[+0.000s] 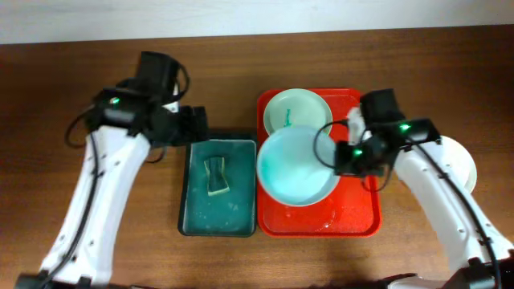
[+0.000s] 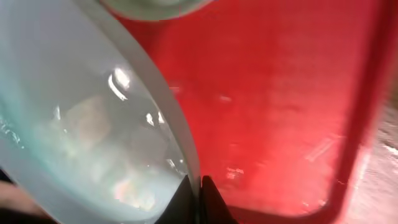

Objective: Clean dirty plates on tray and stack at the side
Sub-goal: 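Lift the second plate with right gripper and tilt over teal tray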

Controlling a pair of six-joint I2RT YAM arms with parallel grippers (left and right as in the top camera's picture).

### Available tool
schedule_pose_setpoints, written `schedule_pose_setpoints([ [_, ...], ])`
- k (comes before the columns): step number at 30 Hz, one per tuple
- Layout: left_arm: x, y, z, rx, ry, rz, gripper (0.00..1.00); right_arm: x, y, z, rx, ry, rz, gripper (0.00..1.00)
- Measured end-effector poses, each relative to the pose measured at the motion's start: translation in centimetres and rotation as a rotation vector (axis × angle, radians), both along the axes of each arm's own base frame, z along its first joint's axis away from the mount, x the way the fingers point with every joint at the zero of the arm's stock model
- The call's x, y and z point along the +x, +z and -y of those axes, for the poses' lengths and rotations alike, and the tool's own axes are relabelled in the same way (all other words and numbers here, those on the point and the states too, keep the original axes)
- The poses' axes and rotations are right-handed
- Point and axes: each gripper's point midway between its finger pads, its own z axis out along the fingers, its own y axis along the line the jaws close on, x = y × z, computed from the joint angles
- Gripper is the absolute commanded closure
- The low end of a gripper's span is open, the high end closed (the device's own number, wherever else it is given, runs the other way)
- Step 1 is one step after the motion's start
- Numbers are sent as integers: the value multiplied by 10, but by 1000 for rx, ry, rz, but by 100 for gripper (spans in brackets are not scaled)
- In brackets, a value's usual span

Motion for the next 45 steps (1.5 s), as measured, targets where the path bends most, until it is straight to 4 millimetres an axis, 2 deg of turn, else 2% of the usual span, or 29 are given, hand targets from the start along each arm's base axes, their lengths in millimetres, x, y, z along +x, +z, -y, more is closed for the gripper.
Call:
schedule_pose_setpoints([
  [2, -4, 12, -7, -8, 19, 34, 1, 4, 3, -29, 12, 60, 49, 96],
  [4, -8, 22, -16, -11, 41, 57, 1, 4, 6, -80, 44, 157, 118, 96],
  [6, -12, 23, -18, -10, 45, 51, 0, 9, 1, -116, 26, 212, 190, 96],
  [9, -21, 20, -20, -1, 45, 15, 1, 16, -15, -142, -80, 254, 274, 96],
  [12, -25, 19, -20, 2, 45, -2, 1, 19, -10, -146, -198, 258, 372, 96],
  [17, -25, 18, -21, 2, 45, -3, 1, 23, 28, -159, -339, 352, 573, 96],
  [21, -25, 18, -21, 2, 45, -3, 1, 20, 52, -167, -413, 376, 672, 96],
  [23, -25, 18, -21, 2, 45, -4, 1, 11, 64, -173, -493, 391, 755, 96],
  [30, -25, 18, -21, 2, 45, -4, 1, 0, 99, -172, -700, 343, 948, 96],
  [34, -25, 18, -21, 2, 45, -4, 1, 1, 105, -166, -739, 315, 975, 96],
  [45, -25, 18, -21, 2, 45, -4, 1, 2, 108, -165, -753, 306, 984, 96],
])
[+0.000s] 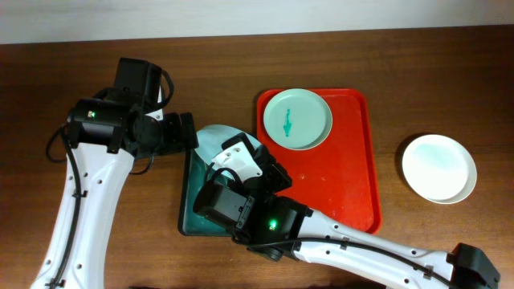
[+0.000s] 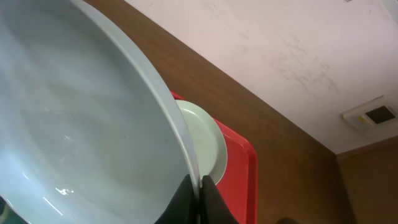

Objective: Clean dirty plates on tray and stack at the side
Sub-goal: 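Lift the second plate with right gripper and tilt over teal tray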

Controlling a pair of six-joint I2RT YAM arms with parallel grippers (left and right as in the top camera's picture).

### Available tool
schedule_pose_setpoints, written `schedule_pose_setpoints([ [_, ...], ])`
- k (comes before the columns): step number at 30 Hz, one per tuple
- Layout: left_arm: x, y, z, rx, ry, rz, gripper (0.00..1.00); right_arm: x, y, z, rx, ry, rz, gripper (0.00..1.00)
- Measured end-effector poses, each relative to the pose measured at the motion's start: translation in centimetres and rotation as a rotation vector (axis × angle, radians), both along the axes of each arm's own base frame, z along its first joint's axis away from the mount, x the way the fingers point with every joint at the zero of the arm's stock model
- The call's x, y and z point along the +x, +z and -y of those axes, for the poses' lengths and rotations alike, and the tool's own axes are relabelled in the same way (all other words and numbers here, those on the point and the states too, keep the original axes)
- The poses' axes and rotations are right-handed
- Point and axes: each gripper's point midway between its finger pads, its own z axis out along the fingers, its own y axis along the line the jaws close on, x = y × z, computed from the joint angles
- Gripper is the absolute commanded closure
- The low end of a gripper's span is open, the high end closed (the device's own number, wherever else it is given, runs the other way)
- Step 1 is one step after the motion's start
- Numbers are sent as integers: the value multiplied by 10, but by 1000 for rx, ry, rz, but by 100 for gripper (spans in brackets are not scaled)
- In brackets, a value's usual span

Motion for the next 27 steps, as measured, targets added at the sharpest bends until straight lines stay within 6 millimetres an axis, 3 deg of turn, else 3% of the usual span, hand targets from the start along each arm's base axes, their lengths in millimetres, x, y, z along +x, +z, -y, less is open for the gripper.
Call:
schedule_pose_setpoints([
  [27, 0, 0, 0, 0, 0, 0, 1, 1, -1, 2, 8, -10, -1, 96],
])
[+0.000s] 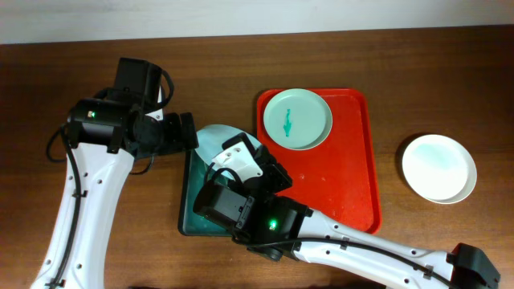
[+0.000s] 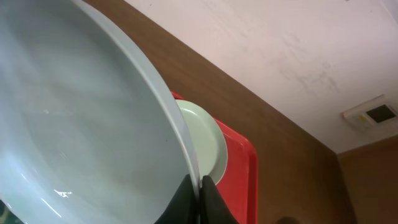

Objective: Clean dirty plates on tray and stack at the side
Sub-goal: 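Lift the second plate with right gripper and tilt over teal tray, then stack the plate onto the first plate beside the tray, then pull the last white plate toward the tray front with right gripper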

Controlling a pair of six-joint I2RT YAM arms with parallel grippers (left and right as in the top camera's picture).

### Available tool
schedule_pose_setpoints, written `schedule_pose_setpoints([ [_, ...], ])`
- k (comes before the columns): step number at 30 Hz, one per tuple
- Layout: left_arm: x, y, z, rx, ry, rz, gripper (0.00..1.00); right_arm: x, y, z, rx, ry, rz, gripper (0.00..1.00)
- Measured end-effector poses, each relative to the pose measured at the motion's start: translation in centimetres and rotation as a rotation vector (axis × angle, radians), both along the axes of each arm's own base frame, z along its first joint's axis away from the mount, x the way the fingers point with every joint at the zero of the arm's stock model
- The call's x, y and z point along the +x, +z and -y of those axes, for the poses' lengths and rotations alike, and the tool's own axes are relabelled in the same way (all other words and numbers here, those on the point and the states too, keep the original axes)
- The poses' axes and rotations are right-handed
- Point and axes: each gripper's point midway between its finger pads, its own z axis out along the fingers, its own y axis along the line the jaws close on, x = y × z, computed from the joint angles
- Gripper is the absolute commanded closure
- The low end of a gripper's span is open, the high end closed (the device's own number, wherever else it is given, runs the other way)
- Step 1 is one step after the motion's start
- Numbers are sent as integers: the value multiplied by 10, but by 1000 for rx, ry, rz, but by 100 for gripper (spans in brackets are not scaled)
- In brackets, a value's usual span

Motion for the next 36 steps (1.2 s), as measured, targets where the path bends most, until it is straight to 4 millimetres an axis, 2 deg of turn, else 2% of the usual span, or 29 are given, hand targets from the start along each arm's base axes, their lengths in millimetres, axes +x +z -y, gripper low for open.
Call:
schedule_pose_setpoints([
  [1, 0, 0, 0, 0, 0, 0, 1, 0, -3, 5, 16, -20, -16, 96],
  [3, 0, 0, 0, 0, 0, 0, 1, 10, -25, 28, 114, -109, -143, 96],
  [6, 0, 0, 0, 0, 0, 0, 1, 30, -71, 57, 389, -191, -496, 96],
  [8, 0, 0, 0, 0, 0, -1, 1, 33, -83, 63, 556, -138, -694, 96],
  [10, 0, 0, 0, 0, 0, 0, 1, 37, -79, 81, 711, -130, -796, 96],
  [12, 0, 0, 0, 0, 0, 0, 1, 51, -64, 125, 856, -214, -773, 96],
  [14, 0, 0, 0, 0, 0, 0, 1, 59, -53, 202, 986, -415, -691, 96],
  [16, 0, 0, 0, 0, 0, -1, 1, 52, -56, 270, 1070, -622, -639, 96],
  [17, 0, 0, 0, 0, 0, -1, 1, 42, -60, 309, 1110, -746, -605, 96],
  [19, 0, 0, 0, 0, 1, 1, 1, 26, -69, 357, 1145, -909, -566, 96],
  [20, 0, 0, 0, 2, 1, -1, 0, 10, -81, 396, 1147, -1048, -535, 96],
  [21, 0, 0, 0, 3, 1, -1, 1, -4, -93, 423, 1142, -1154, -520, 96],
  [22, 0, 0, 0, 3, 1, 0, 1, -18, -105, 443, 1141, -1238, -518, 96],
  [24, 0, 0, 0, 3, 1, 0, 1, -43, -137, 467, 1171, -1375, -567, 96],
  [25, 0, 0, 0, 2, 1, 0, 1, -52, -152, 474, 1191, -1421, -599, 89],
  [26, 0, 0, 0, 3, 1, 0, 0, -59, -164, 476, 1207, -1454, -633, 68],
  [28, 0, 0, 0, 3, 1, 0, 1, -62, -176, 476, 1215, -1469, -673, 53],
  [30, 0, 0, 0, 3, 1, 0, 1, -57, -175, 471, 1254, -1439, -682, 50],
  [33, 0, 0, 0, 3, 1, 0, 1, -34, -161, 449, 1350, -1260, -689, 52],
  [34, 0, 0, 0, 2, 1, 0, 1, -12, -135, 424, 1349, -1073, -670, 52],
  [36, 0, 0, 0, 2, 1, 0, 1, 9, -102, 386, 1300, -842, -654, 52],
])
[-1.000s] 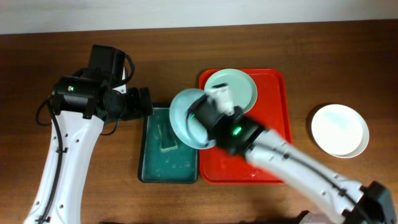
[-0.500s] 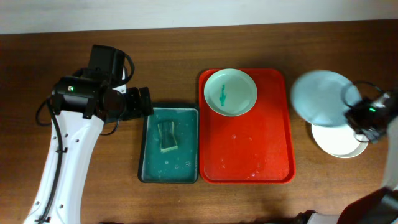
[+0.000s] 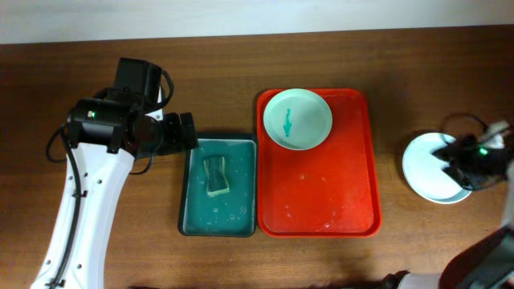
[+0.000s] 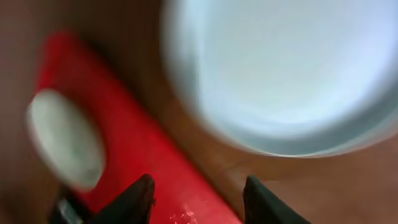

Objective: Clean dirty plates on tray and stack at the side
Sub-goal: 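Pull the last white plate toward the tray front with right gripper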

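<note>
One pale green plate (image 3: 297, 119) with a teal smear lies at the far end of the red tray (image 3: 317, 209). The white plates (image 3: 430, 172) are stacked on the table to the right of the tray. My right gripper (image 3: 451, 154) hovers over that stack, open and holding nothing. The blurred right wrist view shows the stack's top plate (image 4: 286, 74) above my open right gripper (image 4: 202, 194), with the red tray (image 4: 137, 155) and the green plate (image 4: 65, 140) beyond. My left gripper (image 3: 185, 132) hangs at the far left corner of the basin; its jaws do not show.
A dark green basin (image 3: 193, 217) holding water and a sponge (image 3: 217, 177) stands just left of the tray. The wooden table's right edge lies close beyond the stack of plates.
My right gripper held the big pale plate tilted over the basin. Now it is at the table's right side, open, and the plate is on the stack. The left arm has not moved.
At first my right gripper held the big pale plate by its rim over the tray. Then, at two moments, it held it tilted over the basin. Now the plate rests on the stack at the right and the gripper is open above it.
</note>
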Controlling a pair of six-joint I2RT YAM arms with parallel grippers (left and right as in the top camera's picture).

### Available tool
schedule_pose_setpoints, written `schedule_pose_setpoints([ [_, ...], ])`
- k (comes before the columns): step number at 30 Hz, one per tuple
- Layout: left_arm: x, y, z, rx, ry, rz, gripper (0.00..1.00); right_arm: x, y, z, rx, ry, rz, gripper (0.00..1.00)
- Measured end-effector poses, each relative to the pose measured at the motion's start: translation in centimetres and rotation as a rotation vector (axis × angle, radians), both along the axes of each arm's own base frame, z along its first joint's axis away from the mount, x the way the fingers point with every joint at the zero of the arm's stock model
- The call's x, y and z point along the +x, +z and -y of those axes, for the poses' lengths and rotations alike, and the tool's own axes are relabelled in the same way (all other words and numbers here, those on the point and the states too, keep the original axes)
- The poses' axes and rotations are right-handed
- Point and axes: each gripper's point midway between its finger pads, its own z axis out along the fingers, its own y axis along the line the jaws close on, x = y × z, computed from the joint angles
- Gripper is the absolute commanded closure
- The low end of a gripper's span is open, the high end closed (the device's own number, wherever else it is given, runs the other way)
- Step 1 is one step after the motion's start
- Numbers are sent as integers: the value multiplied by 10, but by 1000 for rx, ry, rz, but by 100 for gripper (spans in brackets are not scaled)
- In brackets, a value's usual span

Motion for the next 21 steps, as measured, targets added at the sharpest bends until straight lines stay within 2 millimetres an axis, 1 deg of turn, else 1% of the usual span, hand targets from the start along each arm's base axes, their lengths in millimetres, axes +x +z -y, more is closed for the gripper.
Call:
schedule_pose_setpoints([
  [1, 0, 0, 0, 0, 0, 1, 1, 12, 23, -34, -41, 155, 95, 52],
  [2, 0, 0, 0, 0, 0, 0, 0, 19, 32, -61, -67, 274, 140, 50],
  [3, 0, 0, 0, 0, 0, 0, 1, 30, 42, -105, -118, 464, 206, 49],
  [5, 0, 0, 0, 0, 0, 1, 1, 43, 37, -143, -215, 636, 229, 49],
  [6, 0, 0, 0, 1, 0, 1, 1, 54, 27, -161, -287, 717, 232, 49],
  [7, 0, 0, 0, 0, 0, 1, 0, 64, 18, -173, -336, 767, 231, 50],
  [8, 0, 0, 0, 1, 0, 1, 1, 80, 6, -182, -405, 802, 236, 49],
  [9, 0, 0, 0, 0, 0, 1, 1, 91, -4, -186, -444, 815, 240, 50],
  [10, 0, 0, 0, 0, 0, 1, 1, 107, -18, -189, -484, 821, 245, 50],
  [12, 0, 0, 0, 0, 0, 0, 1, 134, -43, -188, -520, 810, 262, 50],
  [13, 0, 0, 0, 1, 0, -1, 0, 139, -55, -188, -521, 811, 254, 49],
  [14, 0, 0, 0, 1, 0, -1, 1, 151, -68, -189, -525, 806, 267, 50],
  [15, 0, 0, 0, 1, 0, -1, 1, 154, -88, -189, -513, 805, 242, 51],
  [16, 0, 0, 0, 0, 0, 0, 0, 154, -103, -189, -500, 802, 216, 62],
  [17, 0, 0, 0, 1, 0, -1, 1, 151, -120, -190, -478, 798, 176, 86],
  [18, 0, 0, 0, 1, 0, -1, 0, 153, -125, -193, -456, 791, 179, 96],
  [21, 0, 0, 0, 0, 0, -1, 1, 145, -124, -201, -369, 777, 163, 96],
])
